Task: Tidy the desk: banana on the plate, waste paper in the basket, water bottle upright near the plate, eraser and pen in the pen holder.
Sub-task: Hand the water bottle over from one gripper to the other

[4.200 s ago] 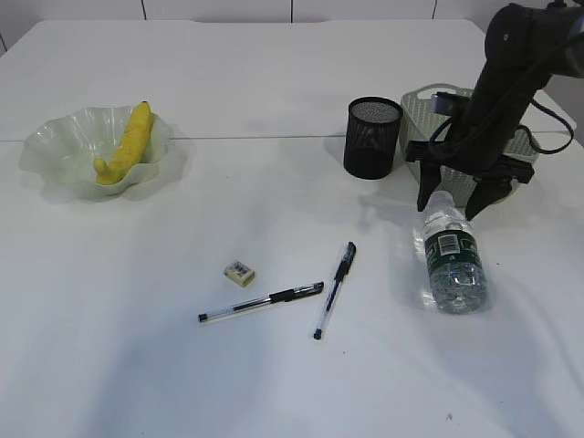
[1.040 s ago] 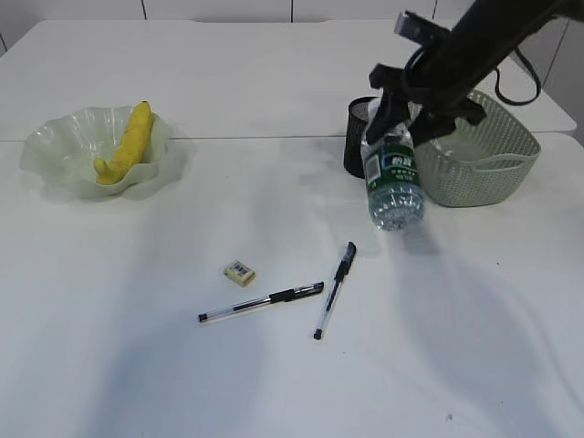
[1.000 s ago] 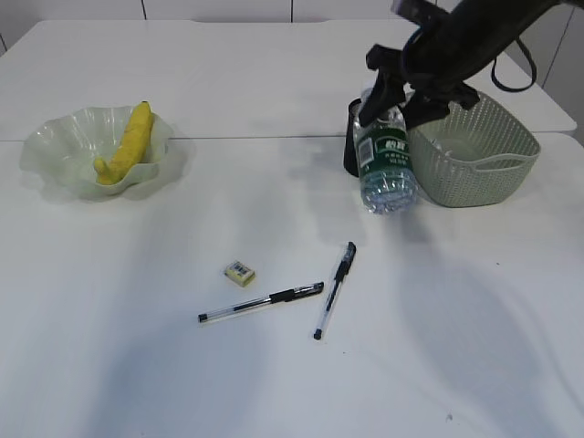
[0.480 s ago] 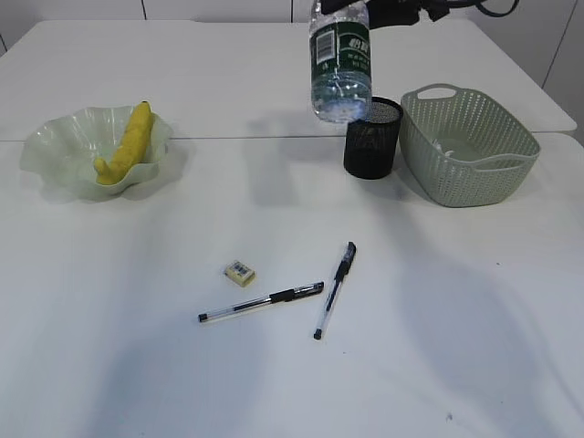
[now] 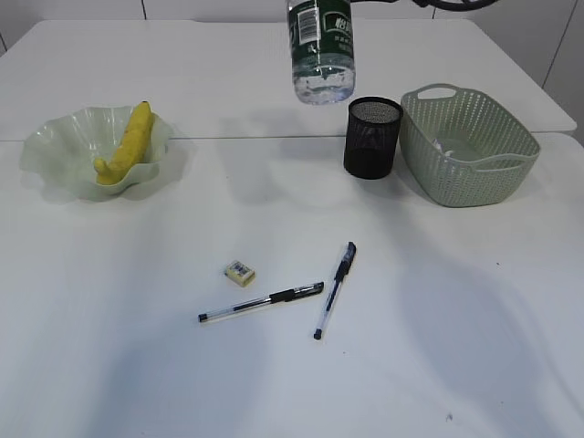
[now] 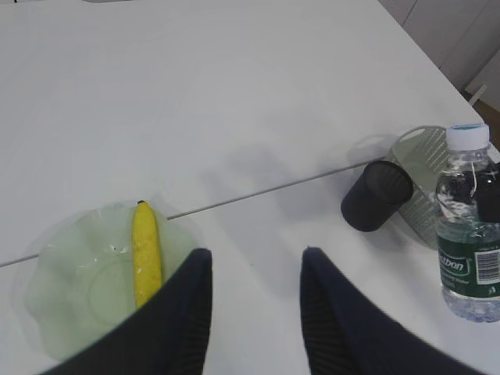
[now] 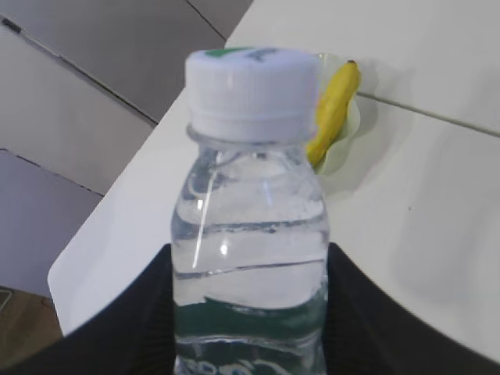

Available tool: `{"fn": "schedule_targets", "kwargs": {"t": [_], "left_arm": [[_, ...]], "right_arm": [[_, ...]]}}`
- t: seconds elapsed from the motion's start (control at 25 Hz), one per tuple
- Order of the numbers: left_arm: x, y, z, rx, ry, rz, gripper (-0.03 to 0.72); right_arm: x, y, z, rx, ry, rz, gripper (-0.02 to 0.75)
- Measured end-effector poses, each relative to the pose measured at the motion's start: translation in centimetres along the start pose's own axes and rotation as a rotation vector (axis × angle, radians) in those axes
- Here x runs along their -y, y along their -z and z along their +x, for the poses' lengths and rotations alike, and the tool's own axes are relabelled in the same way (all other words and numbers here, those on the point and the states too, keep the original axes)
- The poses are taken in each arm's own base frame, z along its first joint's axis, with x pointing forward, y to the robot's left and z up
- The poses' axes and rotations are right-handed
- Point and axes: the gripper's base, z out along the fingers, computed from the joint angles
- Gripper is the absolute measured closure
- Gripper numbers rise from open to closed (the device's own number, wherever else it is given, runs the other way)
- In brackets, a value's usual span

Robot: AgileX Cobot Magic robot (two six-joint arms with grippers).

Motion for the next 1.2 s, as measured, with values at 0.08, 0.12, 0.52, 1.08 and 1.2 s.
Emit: {"fn": "schedule_targets", "kwargs": {"t": [0.08,0.12,0.52,1.08,1.2], "left_arm": [[0.0,0.0,0.0,0.0,0.0,0.0,0.426],[0.0,0.0,0.0,0.0,0.0,0.0,0.426],[0.0,0.0,0.0,0.0,0.0,0.0,0.426],[0.2,0.0,0.0,0.006,-0.183,0.026,0.426],[1.0,0.1,-0.2,0.031,-0.271,0.105,0.426]], "right_arm": [[-0.4,0.0,-0.2,0.024,0.068,-0.041,0.381],[-0.6,0.0,-0.4,0.043,0.102,-0.069,0.381],[-2.6,0.5,-1.6,0.215,0.384,-0.226,0.381],[-2.8,0.6,-1.8,0.252,0.499,-0.231,0.381],[-2.8,0.6,-1.8,0.257,0.511,-0.233,0.381]]}}
